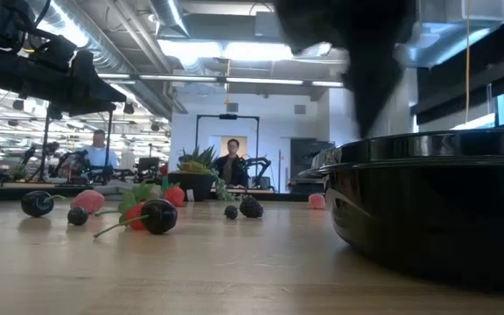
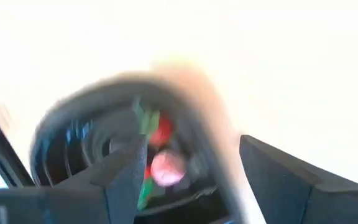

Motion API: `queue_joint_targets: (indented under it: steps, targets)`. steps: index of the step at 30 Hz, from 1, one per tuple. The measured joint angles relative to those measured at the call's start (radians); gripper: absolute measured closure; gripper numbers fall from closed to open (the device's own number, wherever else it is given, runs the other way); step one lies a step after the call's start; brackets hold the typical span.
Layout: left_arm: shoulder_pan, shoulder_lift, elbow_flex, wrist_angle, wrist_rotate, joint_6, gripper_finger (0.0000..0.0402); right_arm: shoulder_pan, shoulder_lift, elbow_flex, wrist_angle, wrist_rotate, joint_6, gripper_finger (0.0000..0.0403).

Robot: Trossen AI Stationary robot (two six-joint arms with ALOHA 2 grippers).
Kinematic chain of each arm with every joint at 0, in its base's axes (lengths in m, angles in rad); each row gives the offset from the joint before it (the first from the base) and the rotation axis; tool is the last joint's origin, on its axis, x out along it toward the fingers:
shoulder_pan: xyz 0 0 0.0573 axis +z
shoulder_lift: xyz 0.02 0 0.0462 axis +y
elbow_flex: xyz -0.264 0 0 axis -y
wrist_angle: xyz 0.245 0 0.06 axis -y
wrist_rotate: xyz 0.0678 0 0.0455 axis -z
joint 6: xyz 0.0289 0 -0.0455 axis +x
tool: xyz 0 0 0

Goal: Pick and placing Produce into tupperware
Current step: Put the pink peach into the black bin

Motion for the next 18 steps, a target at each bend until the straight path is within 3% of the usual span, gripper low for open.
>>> queue_joint_targets:
  steps: [8, 18]
  targets:
    - [0.0, 0.0, 0.0, 0.0, 0.0, 0.0, 0.0182, -0.234, 0.0, 0.132, -0.086, 0.005, -0.195, 0.0143]
    - [0.0, 0.0, 0.0, 0.0, 0.0, 0.0, 0.0182, -0.539, -0.001, 0.103, -0.123, 0.012, -0.288, 0.0143]
